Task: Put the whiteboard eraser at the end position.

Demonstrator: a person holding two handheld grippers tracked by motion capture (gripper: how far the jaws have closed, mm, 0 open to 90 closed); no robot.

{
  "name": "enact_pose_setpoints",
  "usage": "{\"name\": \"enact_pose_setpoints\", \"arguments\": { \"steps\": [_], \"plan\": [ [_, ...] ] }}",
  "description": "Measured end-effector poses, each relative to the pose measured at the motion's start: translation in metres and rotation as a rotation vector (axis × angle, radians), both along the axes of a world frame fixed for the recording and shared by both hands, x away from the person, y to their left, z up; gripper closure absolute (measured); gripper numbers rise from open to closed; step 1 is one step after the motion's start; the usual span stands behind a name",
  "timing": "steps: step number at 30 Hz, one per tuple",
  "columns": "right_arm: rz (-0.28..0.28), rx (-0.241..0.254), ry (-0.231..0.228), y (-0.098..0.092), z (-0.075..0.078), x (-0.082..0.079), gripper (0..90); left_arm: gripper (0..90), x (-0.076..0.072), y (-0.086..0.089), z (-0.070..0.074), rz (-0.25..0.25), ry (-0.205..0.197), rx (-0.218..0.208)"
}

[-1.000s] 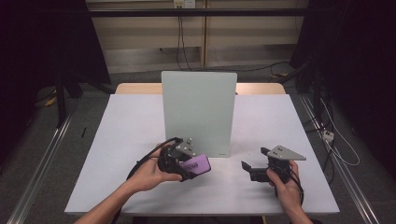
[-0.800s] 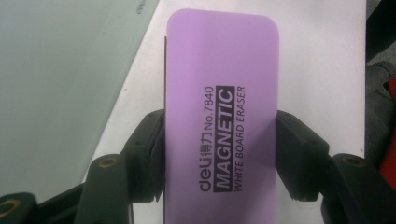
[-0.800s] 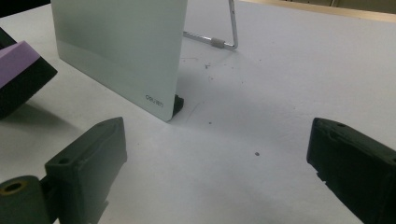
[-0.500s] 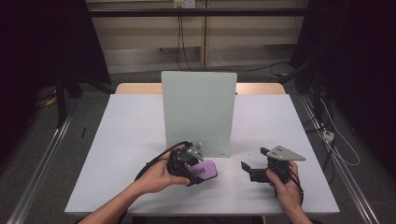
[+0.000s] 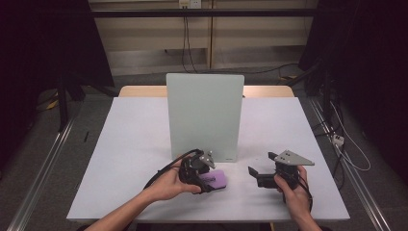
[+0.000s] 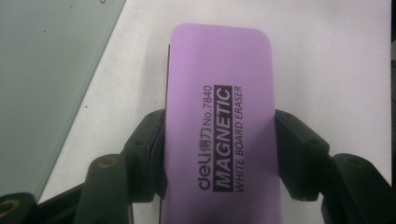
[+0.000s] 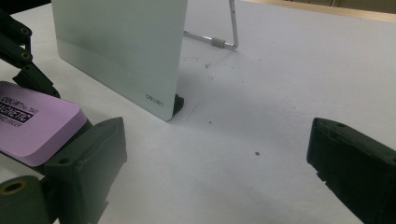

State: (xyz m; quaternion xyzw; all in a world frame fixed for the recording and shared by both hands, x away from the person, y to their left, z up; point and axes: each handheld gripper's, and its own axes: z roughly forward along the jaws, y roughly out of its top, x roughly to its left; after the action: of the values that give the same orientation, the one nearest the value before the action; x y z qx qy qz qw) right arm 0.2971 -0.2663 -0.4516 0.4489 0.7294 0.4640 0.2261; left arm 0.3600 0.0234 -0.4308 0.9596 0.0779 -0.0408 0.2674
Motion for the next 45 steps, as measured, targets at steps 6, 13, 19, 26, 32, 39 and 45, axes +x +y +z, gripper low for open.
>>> {"name": "enact_pose_setpoints", "arguments": {
  "steps": [6,13,19,26,32,39,45],
  "plan": [
    [-0.002,0.000,0.002,0.000,0.000,0.000,5.1,40.4,0.000,0.003,-0.003,0.031,0.020,-0.032],
    [0.001,-0.003,0.003,0.000,0.000,0.000,5.1,36.3,-0.004,0.001,-0.002,0.007,-0.028,-0.042],
    [-0.003,0.000,0.004,0.000,0.000,0.000,5.1,26.1,-0.005,0.003,0.001,0.028,-0.045,-0.099],
    [0.000,-0.001,0.003,0.000,0.000,0.000,5.1,13.0,-0.008,0.005,0.009,0.036,-0.093,-0.143],
    [-0.003,-0.001,0.000,0.000,0.000,0.000,5.1,8.4,-0.002,0.015,0.014,0.110,-0.093,-0.191],
    [-0.006,-0.001,0.002,0.000,0.000,0.000,5.1,6.9,0.006,0.035,0.019,0.219,-0.107,-0.269],
    [-0.005,-0.003,0.005,0.000,0.000,0.000,5.1,6.2,0.009,0.054,0.026,0.314,-0.114,-0.327]
  ]
}}
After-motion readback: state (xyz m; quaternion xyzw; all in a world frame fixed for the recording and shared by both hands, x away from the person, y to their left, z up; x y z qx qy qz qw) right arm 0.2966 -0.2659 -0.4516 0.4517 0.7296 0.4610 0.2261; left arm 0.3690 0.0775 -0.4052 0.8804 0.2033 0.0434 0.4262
